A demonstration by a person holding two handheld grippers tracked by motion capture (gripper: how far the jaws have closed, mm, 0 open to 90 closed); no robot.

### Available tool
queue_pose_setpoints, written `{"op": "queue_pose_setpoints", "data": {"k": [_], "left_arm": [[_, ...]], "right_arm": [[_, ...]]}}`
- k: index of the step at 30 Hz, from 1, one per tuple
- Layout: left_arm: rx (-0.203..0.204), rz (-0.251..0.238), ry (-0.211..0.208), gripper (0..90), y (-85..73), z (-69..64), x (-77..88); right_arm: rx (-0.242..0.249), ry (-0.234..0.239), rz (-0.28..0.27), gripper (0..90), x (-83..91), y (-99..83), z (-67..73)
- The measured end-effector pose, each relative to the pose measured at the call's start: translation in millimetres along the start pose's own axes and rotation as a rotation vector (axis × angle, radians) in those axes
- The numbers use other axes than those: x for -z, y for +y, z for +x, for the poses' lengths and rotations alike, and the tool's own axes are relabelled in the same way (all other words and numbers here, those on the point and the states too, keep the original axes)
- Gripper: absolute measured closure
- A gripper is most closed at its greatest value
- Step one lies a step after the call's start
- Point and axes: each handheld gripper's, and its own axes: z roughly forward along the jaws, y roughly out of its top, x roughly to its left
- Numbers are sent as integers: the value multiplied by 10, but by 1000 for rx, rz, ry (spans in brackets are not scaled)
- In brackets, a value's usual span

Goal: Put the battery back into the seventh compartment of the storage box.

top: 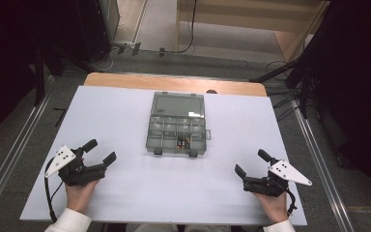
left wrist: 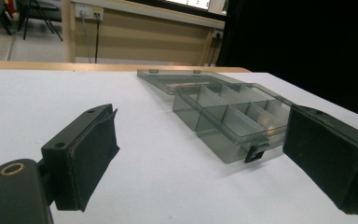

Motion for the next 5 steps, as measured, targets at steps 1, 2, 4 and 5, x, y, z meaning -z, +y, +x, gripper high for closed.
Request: {"op": "queue_pose_setpoints", "data": {"k": [1, 2, 4, 5], "left_arm": [[0, 0, 0, 96, 0, 1, -1], [2, -1, 0, 96, 0, 2, -2], [3, -3, 2, 96, 0, 2, -3], [2, -2, 1, 96, -1, 3, -2]], "right_arm": [[-1, -4, 6, 0, -7, -2, 1], [-4, -1, 12, 0, -12, -4, 3], [1, -6, 20, 0, -24, -6, 8], [4, -6, 19, 0, -28, -6, 10]]}}
